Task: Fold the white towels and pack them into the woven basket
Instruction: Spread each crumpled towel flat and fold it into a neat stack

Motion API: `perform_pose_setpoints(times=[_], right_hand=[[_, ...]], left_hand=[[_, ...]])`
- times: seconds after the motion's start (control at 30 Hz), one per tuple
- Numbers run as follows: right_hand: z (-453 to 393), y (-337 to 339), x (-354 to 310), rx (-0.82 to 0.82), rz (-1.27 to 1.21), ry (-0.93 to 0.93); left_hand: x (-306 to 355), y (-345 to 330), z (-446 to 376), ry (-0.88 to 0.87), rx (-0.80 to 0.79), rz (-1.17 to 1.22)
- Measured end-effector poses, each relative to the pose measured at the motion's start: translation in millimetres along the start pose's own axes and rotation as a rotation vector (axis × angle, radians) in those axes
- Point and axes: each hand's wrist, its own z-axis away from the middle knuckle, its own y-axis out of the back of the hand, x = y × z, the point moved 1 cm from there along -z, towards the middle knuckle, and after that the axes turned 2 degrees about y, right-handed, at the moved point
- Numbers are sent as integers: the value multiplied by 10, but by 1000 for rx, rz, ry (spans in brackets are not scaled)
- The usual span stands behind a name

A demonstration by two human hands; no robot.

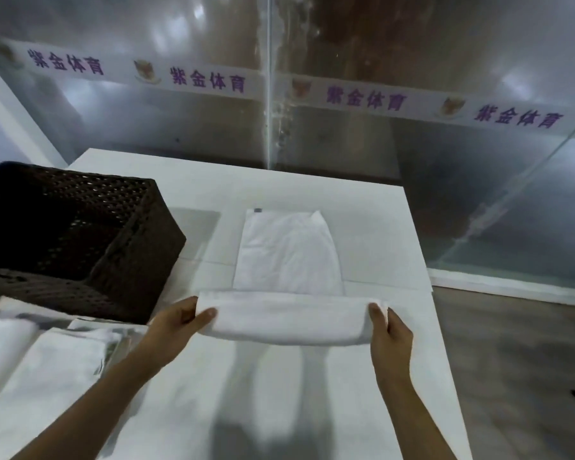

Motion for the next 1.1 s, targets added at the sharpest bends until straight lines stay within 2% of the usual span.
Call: perform_pose_setpoints(times=[0.23,0.5,0.7,0.9,1.1], right_hand=[[564,164,519,-214,120,-194],[622,148,759,-248,152,-248],[157,-134,682,-236,185,-186],[-653,-650,618,-229,189,-140],[-1169,-1138,990,-243,297,-116]], left_hand=[[-387,-86,849,261,-110,164],[-595,-159,847,258,17,104],[-568,-269,341,224,105,60],[-581,-180,-509,182,288,59],[-785,-577,-1151,189,273,94]])
